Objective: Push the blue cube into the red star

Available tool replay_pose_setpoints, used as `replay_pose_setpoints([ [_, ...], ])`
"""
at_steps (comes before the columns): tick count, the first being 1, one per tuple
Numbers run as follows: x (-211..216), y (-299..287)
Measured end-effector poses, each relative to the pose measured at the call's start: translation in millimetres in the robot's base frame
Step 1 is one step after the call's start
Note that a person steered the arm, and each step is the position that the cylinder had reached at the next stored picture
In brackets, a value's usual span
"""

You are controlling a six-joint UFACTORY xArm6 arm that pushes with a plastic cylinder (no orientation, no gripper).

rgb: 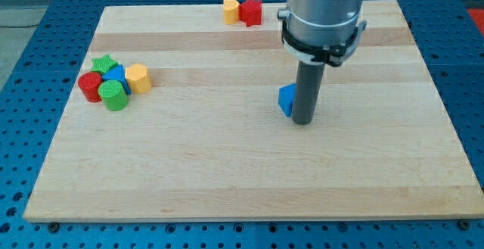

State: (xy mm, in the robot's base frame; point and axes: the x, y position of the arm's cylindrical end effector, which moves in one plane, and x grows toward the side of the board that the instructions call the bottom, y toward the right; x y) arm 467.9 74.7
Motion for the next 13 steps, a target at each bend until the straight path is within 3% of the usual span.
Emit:
replay_pose_setpoints([
  [2, -46.0, -4.2],
  [6, -41.3, -63.5],
  [9, -97.4, -58.4],
  [11, -93.8, -30.0],
  [13, -135.9, -29.8],
])
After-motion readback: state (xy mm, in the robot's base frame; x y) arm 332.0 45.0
